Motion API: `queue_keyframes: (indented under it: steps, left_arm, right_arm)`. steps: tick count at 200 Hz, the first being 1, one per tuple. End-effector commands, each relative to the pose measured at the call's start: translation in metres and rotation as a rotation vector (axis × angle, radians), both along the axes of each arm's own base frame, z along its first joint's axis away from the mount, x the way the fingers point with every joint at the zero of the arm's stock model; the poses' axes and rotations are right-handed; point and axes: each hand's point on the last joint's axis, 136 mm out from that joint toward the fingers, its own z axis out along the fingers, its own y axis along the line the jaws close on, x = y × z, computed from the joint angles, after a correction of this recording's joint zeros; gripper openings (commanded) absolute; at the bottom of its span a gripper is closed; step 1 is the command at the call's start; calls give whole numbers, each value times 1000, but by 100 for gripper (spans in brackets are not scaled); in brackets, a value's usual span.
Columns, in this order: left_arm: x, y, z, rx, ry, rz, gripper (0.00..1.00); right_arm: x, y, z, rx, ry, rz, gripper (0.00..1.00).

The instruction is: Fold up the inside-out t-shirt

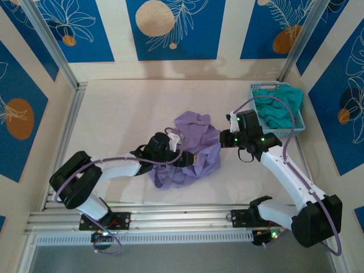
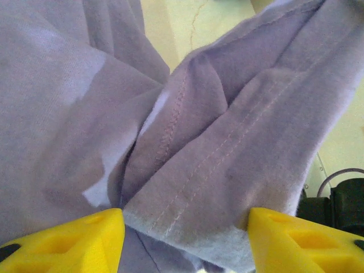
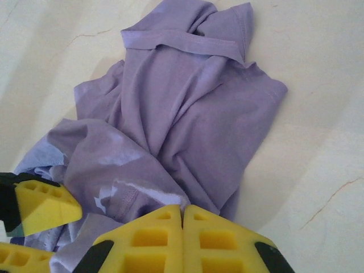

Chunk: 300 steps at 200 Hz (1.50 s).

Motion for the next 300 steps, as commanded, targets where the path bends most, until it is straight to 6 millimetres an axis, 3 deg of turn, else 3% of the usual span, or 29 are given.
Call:
queue_keyframes:
  steps: [1, 45, 80, 88, 112, 159, 179, 197, 215, 241, 270, 300]
  left_arm:
    - [-5, -17, 6, -22, -14, -64, 58]
    - [-8, -33, 5, -41, -2, -114, 40]
    - [-6, -28, 16, -27, -60, -117, 0]
    - [-3, -21, 23, -8, -92, -109, 0]
    - [6, 10, 64, 68, -257, -67, 0]
    - [5, 101, 176, 362, -674, 45, 0]
    - [-6, 120, 193, 416, -730, 33, 0]
    - [-12, 113, 179, 428, -700, -20, 0]
    - [-15, 96, 149, 419, -624, -87, 0]
    - [-21, 60, 109, 344, -533, -186, 0]
    - [-13, 32, 72, 317, -452, -225, 1]
    - [3, 26, 61, 337, -426, -170, 21]
  right_arm:
    - [-2, 1, 7, 27, -26, 4, 0]
    - [-1, 2, 12, 35, -43, 12, 0]
    - [-1, 6, 25, 58, -83, 31, 0]
    - [-1, 9, 30, 74, -102, 48, 0]
    - [-7, 27, 57, 155, -185, 142, 0]
    - [-30, 68, 138, 433, -389, 316, 0]
    - [-32, 75, 146, 491, -398, 312, 0]
    - [-25, 75, 126, 458, -344, 247, 0]
    - [-16, 64, 88, 382, -263, 142, 0]
    - [-6, 36, 25, 223, -164, -1, 0]
    - [-1, 5, -33, 86, -55, -105, 0]
    - [2, -10, -58, 42, 6, -146, 0]
